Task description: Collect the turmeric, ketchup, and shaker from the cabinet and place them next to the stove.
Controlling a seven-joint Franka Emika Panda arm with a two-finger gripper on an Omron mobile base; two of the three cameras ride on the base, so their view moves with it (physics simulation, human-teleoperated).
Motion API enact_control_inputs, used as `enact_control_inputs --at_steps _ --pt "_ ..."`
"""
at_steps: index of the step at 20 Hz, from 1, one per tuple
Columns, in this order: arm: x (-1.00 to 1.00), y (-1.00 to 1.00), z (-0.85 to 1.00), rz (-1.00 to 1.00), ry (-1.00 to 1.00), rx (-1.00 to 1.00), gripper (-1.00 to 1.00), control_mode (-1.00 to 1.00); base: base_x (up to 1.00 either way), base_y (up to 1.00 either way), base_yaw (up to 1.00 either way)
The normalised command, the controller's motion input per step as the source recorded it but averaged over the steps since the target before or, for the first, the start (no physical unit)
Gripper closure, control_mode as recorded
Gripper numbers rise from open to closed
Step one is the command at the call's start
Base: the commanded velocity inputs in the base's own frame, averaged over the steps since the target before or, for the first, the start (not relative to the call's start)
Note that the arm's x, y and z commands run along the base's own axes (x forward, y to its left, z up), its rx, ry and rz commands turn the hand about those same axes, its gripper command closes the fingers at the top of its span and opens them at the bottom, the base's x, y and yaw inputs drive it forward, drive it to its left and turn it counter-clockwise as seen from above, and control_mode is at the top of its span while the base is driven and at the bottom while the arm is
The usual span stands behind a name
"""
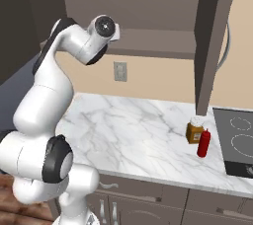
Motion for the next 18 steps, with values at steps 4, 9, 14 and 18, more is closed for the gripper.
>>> enact_control_inputs --at_steps 4,9,14,18 --pt "-0.84 -1.00 -0.27 0.00 -0.15 0.04 1.00 -1.00 0.00 0.00 0.00" --pt "-0.94 -1.00 -0.53 -0.01 -0.15 0.03 1.00 -1.00 0.00 0.00 0.00" --pt "-0.88 -1.00 -0.73 -0.02 -0.10 0.00 1.00 -1.00 0.00 0.00 0.00" --pt "-0.82 -1.00 -0.72 -0.03 -0.08 0.00 1.00 -1.00 0.00 0.00 0.00"
